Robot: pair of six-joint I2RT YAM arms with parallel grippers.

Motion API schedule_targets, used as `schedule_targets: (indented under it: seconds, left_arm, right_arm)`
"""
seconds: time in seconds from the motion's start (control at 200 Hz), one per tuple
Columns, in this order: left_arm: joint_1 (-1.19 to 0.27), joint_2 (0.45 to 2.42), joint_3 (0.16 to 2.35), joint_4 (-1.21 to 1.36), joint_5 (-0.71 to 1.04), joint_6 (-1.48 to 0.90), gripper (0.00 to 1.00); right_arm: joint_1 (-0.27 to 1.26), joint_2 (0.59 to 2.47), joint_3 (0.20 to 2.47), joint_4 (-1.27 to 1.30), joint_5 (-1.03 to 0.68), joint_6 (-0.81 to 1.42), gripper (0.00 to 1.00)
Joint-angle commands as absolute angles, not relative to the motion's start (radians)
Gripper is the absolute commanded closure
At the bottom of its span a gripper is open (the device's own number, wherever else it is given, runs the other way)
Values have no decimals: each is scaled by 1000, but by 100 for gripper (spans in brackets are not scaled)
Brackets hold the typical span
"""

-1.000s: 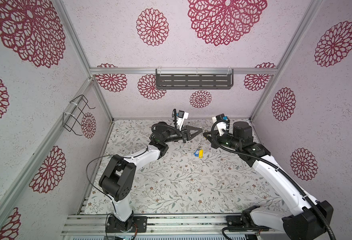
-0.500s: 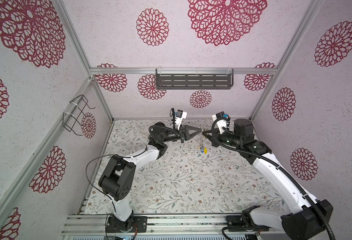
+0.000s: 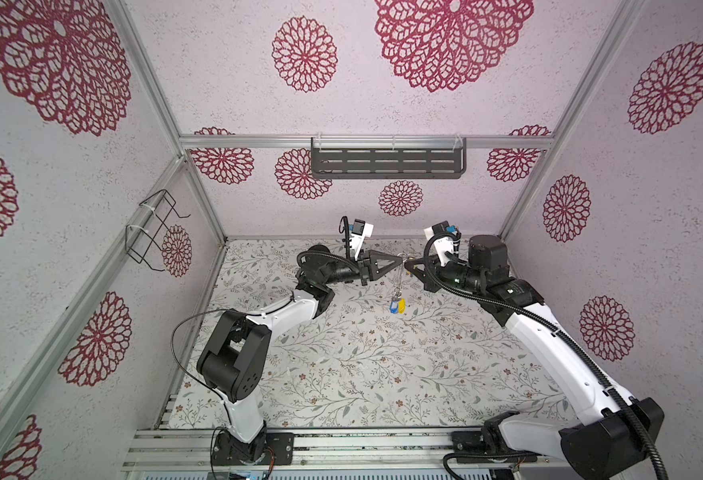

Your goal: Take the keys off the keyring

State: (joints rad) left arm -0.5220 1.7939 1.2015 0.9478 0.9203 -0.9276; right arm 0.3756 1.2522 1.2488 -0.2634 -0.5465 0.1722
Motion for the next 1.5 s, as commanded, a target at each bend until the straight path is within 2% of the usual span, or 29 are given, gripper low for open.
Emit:
schedule_targets:
  seconds: [0.0,0.33,0.5,0.721,1.196,1.311,1.361,1.411,1.491]
  left_arm:
    - [-476,1776,1213,929,866,-894,100]
    - [-473,1735,1210,898,801,-843,100]
    - [-477,1736,1216,895,767,-830,100]
    - [-511,1739,1206,895,677,-788,100]
    - [-543,1739,1184,893,588,-746,100]
    - [-540,1732,1182,887,593,-742,100]
    - [-540,1734,1183,887,608,-748,100]
    - [-538,1737,1190,887,636,-756,100]
    - [-536,1747,1205,885,691,-770,100]
  right_arm:
    - [319,1244,1243,-163,-522,249,100]
    - [332,1258,1086,-30,-588,366,100]
    - [395,1286,1053,16,-592,393,100]
    - [495,1339,1080,44,-555,381,100]
    - [548,1338,1140,-79,-399,255,100]
    - [548,1323,1129,-107,-351,228,75]
    - [545,1310,1127,-121,-337,218,60]
    - [537,1292,1127,-133,-323,213,56]
    - [492,1247,1125,-129,-344,228,56]
